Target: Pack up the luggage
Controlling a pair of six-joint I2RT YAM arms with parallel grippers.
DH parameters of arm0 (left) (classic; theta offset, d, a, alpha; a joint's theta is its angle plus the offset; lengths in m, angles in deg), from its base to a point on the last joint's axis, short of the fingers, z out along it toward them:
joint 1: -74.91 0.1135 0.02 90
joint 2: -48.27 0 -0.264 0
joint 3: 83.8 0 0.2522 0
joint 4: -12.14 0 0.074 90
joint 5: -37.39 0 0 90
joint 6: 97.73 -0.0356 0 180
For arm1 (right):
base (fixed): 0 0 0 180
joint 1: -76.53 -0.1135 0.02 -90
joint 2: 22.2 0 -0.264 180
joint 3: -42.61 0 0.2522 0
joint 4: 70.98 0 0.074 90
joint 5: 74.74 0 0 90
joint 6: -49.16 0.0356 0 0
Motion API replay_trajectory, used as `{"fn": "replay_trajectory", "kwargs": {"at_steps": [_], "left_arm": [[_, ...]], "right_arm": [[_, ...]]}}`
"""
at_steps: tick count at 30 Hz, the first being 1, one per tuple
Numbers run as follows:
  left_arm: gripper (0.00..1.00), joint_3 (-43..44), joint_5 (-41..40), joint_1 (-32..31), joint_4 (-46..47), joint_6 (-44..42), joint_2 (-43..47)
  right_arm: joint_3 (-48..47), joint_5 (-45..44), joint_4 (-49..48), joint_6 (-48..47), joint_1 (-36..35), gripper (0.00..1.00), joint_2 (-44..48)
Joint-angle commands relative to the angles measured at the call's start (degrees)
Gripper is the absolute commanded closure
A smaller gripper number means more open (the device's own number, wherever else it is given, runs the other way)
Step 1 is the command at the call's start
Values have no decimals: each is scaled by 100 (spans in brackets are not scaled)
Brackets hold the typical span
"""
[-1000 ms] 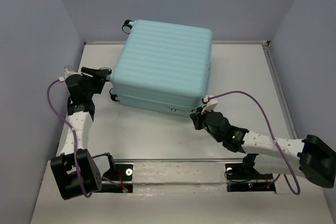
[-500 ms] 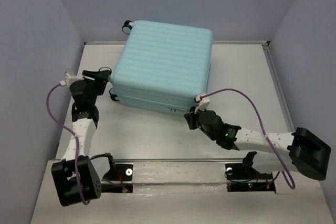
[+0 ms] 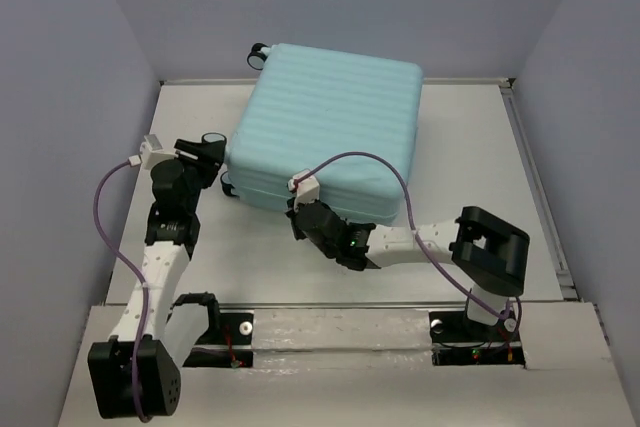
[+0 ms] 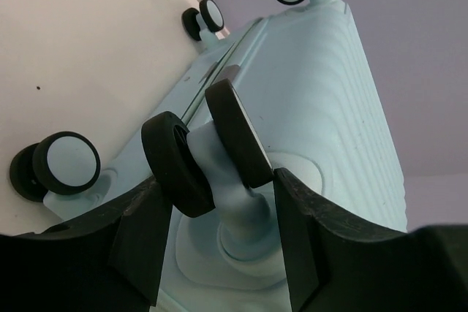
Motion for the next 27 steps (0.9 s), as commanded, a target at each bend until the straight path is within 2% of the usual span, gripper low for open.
{"fn": "replay_trajectory", "kwargs": {"at_steps": [1,3,7,13,18,20,21,22,23,24,26,27], "left_arm": [[94,414,1946,-500,-33,-846,720],[94,326,2184,-500,-157,-786,878],[94,-78,2825,-508,-227,-364,1527],[94,-325,3134,-517,-533,278,2398],[94,-123,3063,-517,-948,234,2830],[94,-131,3064,-517,-983,217,2865],[94,-157,3029,-517,-983,191,2892],[94,-184,2942,-517,-1018,95,2918],[94,-193,2897,-517,-1027,33,2918],[94,-193,2844,-517,-1062,-38,2918],[94,-202,2642,-517,-1141,-292,2892],[94,-228,2598,-517,-1150,-345,2840]], "right_arm": [[-379,1200,-826,-147,-424,93,-116],[-457,1411,-941,-357,-424,93,-203],[-1133,1691,-967,-631,-424,93,-965],[-2241,2263,-1327,-438,-486,93,-1776],[-2207,2650,-1855,-218,-538,93,-1996],[-1743,2677,-1978,-69,-591,93,-1804],[-1480,2703,-2022,79,-591,88,-1664],[-903,2669,-2031,229,-591,62,-1262],[-619,2599,-1909,230,-591,62,-1015],[-364,2529,-1421,387,-591,34,-725],[120,2196,-533,659,-591,14,238],[192,2046,533,722,-591,11,575]]}}
